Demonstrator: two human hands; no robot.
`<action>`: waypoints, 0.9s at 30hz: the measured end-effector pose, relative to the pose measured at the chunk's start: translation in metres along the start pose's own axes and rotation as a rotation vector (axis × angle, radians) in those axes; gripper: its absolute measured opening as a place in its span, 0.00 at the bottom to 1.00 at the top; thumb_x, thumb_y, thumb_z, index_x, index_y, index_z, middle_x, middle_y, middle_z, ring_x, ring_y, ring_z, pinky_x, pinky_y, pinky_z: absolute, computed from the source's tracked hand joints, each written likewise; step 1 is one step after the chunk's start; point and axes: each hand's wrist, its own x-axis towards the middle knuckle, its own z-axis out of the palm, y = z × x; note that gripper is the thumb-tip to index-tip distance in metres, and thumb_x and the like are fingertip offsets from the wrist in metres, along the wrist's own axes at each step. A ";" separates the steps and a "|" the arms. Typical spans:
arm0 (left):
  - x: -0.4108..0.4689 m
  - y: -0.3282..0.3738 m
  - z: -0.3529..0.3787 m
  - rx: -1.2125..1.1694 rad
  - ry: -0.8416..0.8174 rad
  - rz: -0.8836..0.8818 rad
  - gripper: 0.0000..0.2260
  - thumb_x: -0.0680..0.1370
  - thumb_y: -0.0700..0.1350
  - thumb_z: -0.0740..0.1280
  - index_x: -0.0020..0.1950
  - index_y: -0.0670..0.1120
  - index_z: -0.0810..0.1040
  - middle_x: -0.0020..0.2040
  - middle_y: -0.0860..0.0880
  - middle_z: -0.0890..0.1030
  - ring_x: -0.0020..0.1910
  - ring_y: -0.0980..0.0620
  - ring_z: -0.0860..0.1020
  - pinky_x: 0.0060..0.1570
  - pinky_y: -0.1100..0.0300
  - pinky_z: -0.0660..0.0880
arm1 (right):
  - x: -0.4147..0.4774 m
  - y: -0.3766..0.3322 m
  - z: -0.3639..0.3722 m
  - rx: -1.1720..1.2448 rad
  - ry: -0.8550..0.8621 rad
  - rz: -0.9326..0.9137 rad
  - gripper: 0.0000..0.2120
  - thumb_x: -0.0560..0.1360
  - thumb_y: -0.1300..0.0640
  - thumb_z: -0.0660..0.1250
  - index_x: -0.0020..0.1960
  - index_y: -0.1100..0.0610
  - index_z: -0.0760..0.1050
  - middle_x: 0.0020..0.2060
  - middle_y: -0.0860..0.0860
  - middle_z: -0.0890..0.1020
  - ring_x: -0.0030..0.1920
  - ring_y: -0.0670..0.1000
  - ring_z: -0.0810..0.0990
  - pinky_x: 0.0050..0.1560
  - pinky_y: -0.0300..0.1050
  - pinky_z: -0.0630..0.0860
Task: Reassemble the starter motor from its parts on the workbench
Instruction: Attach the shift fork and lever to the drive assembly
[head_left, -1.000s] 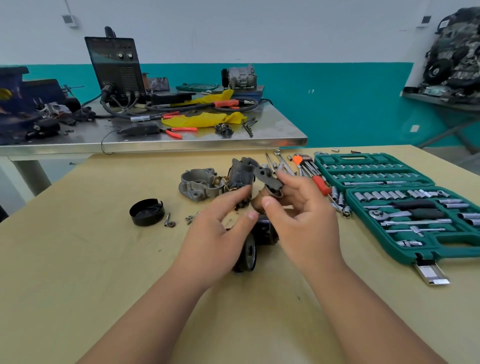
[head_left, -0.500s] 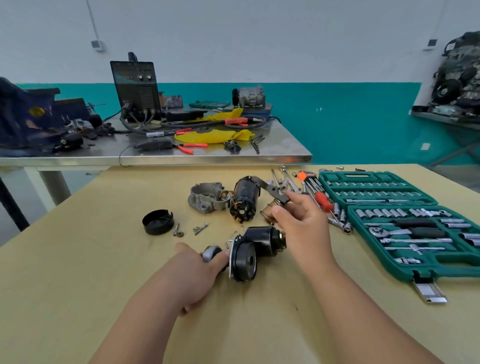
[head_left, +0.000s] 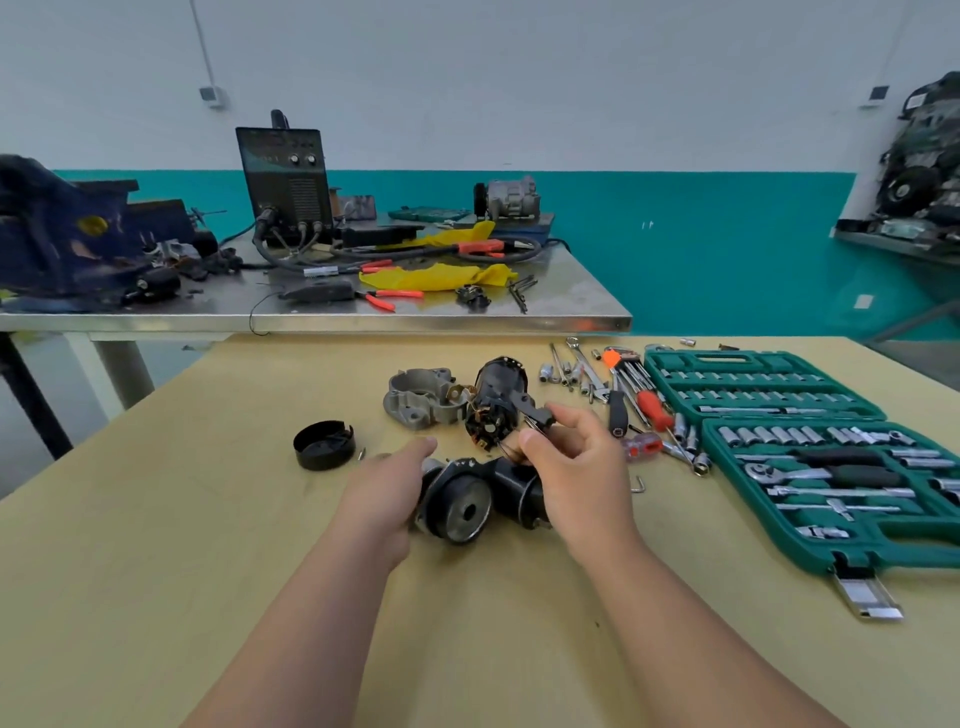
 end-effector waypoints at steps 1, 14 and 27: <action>0.003 0.001 0.003 -0.087 0.007 -0.010 0.24 0.75 0.52 0.71 0.66 0.42 0.72 0.60 0.43 0.77 0.56 0.42 0.78 0.49 0.47 0.80 | -0.001 0.003 0.000 0.021 0.012 0.011 0.14 0.72 0.53 0.72 0.50 0.37 0.73 0.42 0.31 0.81 0.44 0.34 0.80 0.38 0.26 0.73; -0.015 0.011 -0.010 -0.008 -0.124 0.848 0.15 0.71 0.45 0.73 0.50 0.65 0.81 0.45 0.57 0.84 0.46 0.59 0.82 0.47 0.58 0.79 | 0.011 -0.014 -0.048 0.393 -0.089 0.017 0.16 0.74 0.62 0.70 0.60 0.54 0.75 0.44 0.55 0.86 0.49 0.57 0.85 0.54 0.54 0.80; 0.005 0.018 0.017 0.004 -0.261 0.522 0.14 0.79 0.57 0.64 0.44 0.52 0.85 0.45 0.51 0.85 0.48 0.51 0.82 0.58 0.47 0.76 | 0.001 -0.017 -0.015 0.211 -0.203 -0.088 0.16 0.74 0.67 0.68 0.55 0.49 0.76 0.39 0.46 0.85 0.41 0.46 0.85 0.41 0.34 0.78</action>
